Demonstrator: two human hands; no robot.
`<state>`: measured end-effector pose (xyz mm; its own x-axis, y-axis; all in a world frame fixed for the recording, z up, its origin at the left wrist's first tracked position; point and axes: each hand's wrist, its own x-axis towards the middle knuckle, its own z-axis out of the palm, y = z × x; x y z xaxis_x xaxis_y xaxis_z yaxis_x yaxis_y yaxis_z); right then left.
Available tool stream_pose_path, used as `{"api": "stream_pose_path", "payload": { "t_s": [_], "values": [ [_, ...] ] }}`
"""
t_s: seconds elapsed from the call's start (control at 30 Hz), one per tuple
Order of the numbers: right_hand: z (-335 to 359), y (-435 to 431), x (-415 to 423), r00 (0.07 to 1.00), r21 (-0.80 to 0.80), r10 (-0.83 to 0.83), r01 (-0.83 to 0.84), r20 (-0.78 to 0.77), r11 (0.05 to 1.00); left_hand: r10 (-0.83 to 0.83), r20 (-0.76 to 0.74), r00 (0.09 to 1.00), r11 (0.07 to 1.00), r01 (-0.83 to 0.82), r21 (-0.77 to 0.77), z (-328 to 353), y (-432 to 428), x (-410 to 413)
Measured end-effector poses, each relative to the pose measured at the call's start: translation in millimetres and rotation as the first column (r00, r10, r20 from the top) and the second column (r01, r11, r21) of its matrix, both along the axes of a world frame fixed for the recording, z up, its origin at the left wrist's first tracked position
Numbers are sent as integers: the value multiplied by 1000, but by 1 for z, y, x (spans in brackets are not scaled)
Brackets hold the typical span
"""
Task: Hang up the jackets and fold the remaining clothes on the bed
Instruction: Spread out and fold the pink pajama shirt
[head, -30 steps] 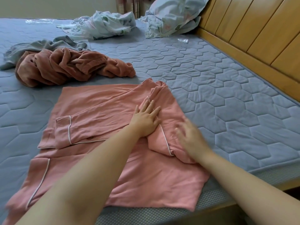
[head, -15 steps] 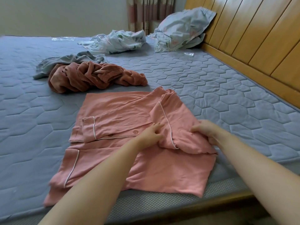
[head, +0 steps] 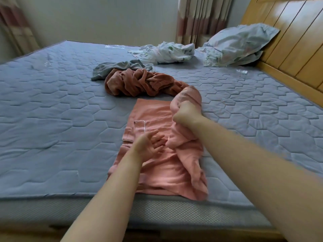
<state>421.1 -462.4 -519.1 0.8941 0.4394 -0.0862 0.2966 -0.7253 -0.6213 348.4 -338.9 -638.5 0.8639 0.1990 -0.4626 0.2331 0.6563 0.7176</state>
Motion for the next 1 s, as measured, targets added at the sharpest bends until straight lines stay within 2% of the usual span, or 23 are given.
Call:
{"api": "stream_pose_path", "payload": {
  "t_s": [0.07,0.1,0.17,0.2,0.23,0.3,0.37,0.43,0.47,0.5,0.57,0.67,0.77,0.83,0.9,0.97,1.0],
  "values": [
    [1,35,-26,987,57,158,-157,-24,986,121,-10,993,990,-121,-68,-5,31,-23],
    [-1,49,-37,964,124,240,-226,-113,966,155,4,988,972,-151,-181,-5,42,-36],
    [-7,63,-51,883,252,315,-235,-349,939,140,-18,990,950,-139,-278,-16,60,-56],
    [-12,63,-52,867,265,313,-220,-388,939,134,-62,989,973,-143,-179,-19,65,-61],
    [-18,60,-49,884,261,286,-196,-369,945,132,-100,986,980,-145,-133,-20,66,-67],
    [-35,47,-39,929,207,196,-135,-314,969,68,-71,995,996,-71,-49,-18,59,-77],
    [-55,30,-26,954,96,106,-82,-280,992,7,-125,992,989,11,148,-9,50,-79],
    [-73,13,-17,978,-26,72,-79,-194,997,40,-169,985,904,36,425,-4,46,-72],
    [-80,6,-16,988,-80,76,-88,-135,993,58,-157,986,864,30,503,-3,46,-69],
    [-85,1,-15,992,-116,84,-95,-91,989,70,-138,988,853,12,522,-2,45,-67],
    [-91,-5,-21,990,-121,124,-131,-66,984,92,-98,991,912,-44,408,-1,43,-66],
    [-96,-4,-30,989,5,147,-147,-9,989,112,-37,993,964,-99,246,5,45,-66],
    [-95,-1,-33,991,107,132,-135,35,985,138,-46,989,965,-124,231,13,48,-76],
    [-98,-1,-34,984,-4,178,-178,18,984,132,-118,984,925,-80,371,8,51,-85],
    [-106,-1,-35,963,-229,270,-264,-5,937,109,-190,976,800,27,600,-3,55,-91],
    [-115,-2,-36,937,-385,349,-311,31,869,115,-201,973,693,66,718,-6,57,-89],
    [-118,-3,-35,932,-406,356,-299,70,864,119,-196,973,653,72,754,-5,57,-87]
  ]
}}
